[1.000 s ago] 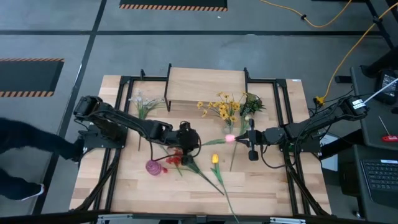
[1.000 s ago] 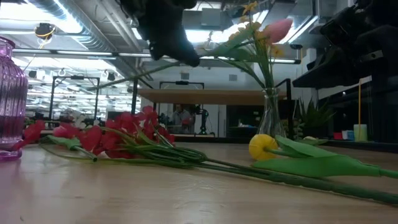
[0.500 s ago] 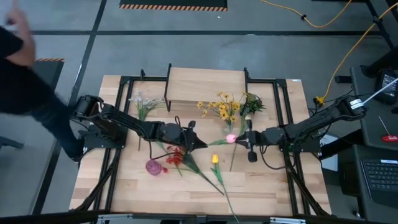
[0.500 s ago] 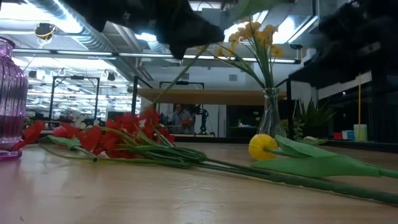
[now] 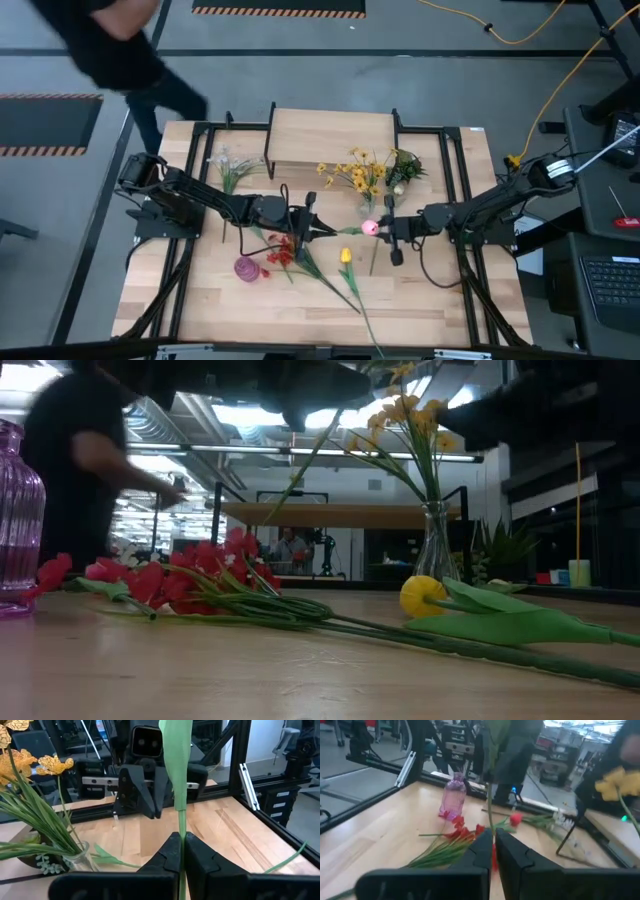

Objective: Pick and place flowers into a vace then onto a shelf
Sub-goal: Put the pink flower into the transparent vase

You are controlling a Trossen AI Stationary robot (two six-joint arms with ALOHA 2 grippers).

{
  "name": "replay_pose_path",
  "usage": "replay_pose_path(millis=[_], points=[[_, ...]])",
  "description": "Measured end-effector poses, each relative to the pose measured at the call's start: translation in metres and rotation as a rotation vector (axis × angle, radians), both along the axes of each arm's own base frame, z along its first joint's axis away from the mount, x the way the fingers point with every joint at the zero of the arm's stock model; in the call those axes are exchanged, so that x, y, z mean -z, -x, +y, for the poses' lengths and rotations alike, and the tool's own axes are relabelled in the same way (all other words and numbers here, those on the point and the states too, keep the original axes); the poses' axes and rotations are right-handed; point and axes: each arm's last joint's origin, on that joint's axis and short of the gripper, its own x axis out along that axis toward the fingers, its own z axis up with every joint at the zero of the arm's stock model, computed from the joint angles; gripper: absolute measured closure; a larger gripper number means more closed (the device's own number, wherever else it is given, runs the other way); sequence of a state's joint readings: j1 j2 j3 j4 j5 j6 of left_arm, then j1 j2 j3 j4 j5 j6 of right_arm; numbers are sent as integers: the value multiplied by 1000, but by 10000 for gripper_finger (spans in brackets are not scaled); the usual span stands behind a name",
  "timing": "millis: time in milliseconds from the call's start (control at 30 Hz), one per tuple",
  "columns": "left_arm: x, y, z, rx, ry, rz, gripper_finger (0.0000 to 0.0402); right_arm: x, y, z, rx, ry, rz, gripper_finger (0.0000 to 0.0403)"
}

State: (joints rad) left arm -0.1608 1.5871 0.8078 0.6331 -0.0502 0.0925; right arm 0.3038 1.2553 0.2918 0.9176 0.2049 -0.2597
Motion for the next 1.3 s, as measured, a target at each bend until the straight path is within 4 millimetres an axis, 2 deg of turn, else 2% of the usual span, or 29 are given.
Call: replay_pose_path(millis=[233, 467, 1000, 1300], points=[[0, 0, 0, 3, -22, -4, 398, -18, -25, 8, -1, 52, -49, 322], [-2, 0, -1, 31, -64, -29, 398, -30, -36, 11, 0, 41, -79, 281], [-4, -1, 5, 24, -112, -56, 398, -41, -60, 20, -48, 35, -107, 278], [-4, -1, 6, 27, -145, -60, 398, -42, -61, 21, -48, 34, -111, 291]])
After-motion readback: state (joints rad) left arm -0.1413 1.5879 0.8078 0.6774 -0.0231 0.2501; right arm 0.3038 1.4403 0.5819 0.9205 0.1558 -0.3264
